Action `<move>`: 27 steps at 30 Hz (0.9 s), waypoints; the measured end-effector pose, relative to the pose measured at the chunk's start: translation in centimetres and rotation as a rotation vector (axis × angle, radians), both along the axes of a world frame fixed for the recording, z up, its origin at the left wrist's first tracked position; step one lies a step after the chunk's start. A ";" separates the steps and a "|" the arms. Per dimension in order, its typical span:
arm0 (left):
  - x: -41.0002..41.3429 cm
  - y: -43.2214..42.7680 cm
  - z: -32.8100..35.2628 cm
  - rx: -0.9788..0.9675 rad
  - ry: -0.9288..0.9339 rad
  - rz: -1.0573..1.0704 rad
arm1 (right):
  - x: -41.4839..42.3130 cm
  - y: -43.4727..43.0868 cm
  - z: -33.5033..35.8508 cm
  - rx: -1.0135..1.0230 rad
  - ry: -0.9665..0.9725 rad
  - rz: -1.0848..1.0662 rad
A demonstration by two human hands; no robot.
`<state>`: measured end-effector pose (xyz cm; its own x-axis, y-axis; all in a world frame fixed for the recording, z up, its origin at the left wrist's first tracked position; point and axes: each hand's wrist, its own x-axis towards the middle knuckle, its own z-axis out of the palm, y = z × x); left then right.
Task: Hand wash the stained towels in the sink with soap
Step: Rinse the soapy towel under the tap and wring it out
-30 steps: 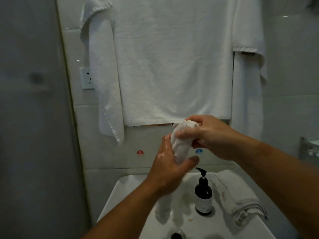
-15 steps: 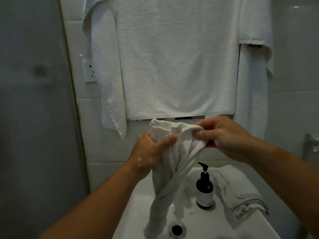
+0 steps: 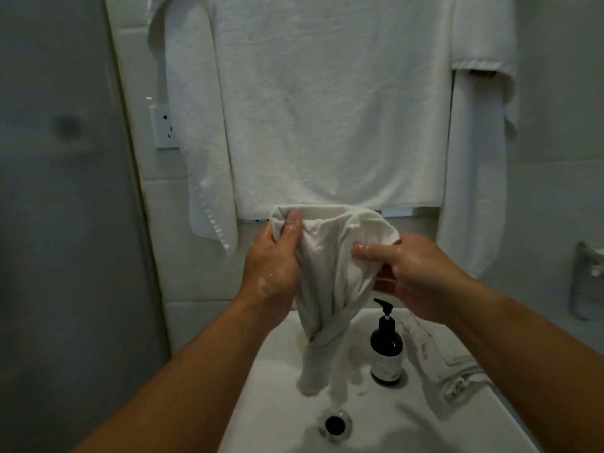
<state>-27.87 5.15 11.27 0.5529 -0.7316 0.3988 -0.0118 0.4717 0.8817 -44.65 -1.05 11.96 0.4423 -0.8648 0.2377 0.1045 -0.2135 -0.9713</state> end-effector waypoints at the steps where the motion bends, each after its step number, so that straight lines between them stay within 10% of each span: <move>1: 0.2 -0.1 -0.1 0.000 0.046 -0.077 | 0.1 0.2 -0.1 0.088 -0.042 0.033; 14: -2.5 -0.5 -3.2 0.053 -0.452 0.296 | 3.5 1.5 0.0 0.158 -0.418 -0.018; 18: -2.0 -2.0 -3.3 0.119 -0.136 0.225 | 3.4 1.5 -0.5 0.117 -0.340 0.006; 23: 4.4 -2.0 -4.3 0.173 0.229 0.381 | -1.0 -2.4 -2.1 -0.039 -0.139 -0.489; 27: 7.4 0.1 -4.5 0.233 -0.153 0.515 | -5.2 -5.2 -3.7 -0.522 0.344 -0.592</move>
<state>-20.43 5.21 6.74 0.8093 -0.4622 0.3626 -0.3233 0.1649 0.9318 -49.83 -6.24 8.28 0.0730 -0.7933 0.6045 -0.4475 -0.5677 -0.6910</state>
